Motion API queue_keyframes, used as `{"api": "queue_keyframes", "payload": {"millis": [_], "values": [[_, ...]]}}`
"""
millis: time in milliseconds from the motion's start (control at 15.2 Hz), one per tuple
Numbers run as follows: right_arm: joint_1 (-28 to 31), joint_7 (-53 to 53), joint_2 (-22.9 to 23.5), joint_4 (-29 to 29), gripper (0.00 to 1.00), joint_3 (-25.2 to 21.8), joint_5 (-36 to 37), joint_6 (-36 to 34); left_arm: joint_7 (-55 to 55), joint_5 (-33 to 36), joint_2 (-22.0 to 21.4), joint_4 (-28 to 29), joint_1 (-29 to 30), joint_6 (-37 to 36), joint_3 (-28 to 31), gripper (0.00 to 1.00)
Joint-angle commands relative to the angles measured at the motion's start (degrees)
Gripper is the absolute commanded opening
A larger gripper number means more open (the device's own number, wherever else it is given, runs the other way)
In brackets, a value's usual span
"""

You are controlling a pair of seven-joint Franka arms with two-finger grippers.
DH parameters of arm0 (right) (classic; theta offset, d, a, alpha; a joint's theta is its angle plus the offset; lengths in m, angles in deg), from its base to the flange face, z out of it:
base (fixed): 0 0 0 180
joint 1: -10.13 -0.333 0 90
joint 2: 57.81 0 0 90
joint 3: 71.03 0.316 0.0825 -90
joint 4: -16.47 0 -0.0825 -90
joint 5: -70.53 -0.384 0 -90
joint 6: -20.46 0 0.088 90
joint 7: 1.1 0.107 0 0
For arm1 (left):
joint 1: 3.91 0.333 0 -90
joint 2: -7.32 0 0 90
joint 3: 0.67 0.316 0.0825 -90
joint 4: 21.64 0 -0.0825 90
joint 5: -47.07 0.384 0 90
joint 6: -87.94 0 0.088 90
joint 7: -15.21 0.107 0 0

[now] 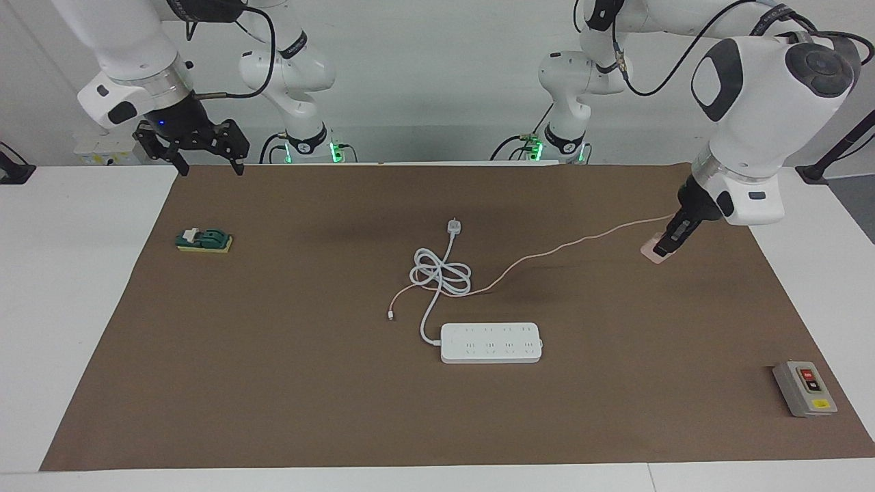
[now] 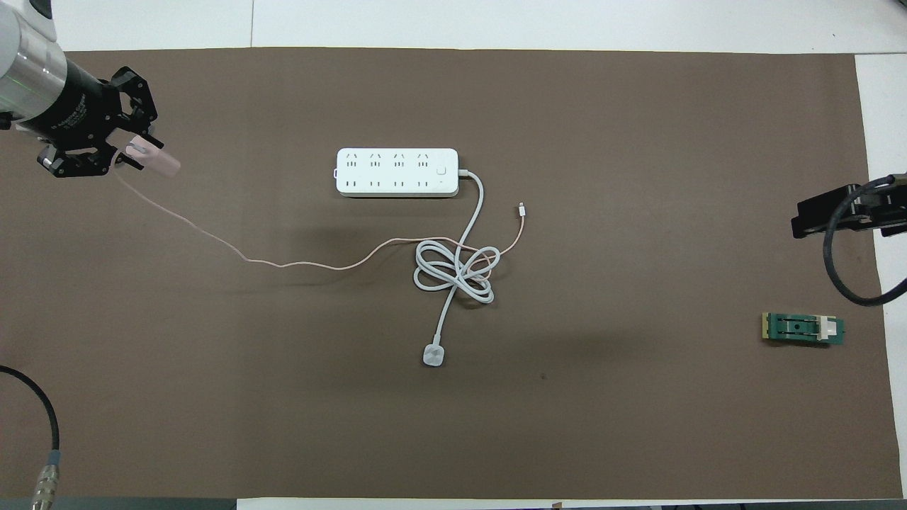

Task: Plug charger into power strip
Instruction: 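Carry the pink charger with the left gripper toward the strip's end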

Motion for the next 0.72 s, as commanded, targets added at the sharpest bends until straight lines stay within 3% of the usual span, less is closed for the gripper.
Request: {"api": "queue_keyframes", "payload": {"millis": [0, 197, 657], "values": [[1.04, -1.20, -0.97, 1.06, 1.00, 0.84, 1.13, -0.32, -10.25, 1.23, 2.12, -0.93, -2.51, 0.40, 0.56, 0.00], [1.04, -1.20, -0.97, 1.06, 1.00, 0.84, 1.13, -0.32, -21.96, 1.05, 4.75, -1.11, -4.79, 1.18, 0.39, 0.00], [1.04, -1.20, -0.97, 1.06, 1.00, 0.84, 1.13, -0.32, -39.71, 0.70, 12.66, -1.20, -13.23, 11.55, 0.30, 0.00]]}}
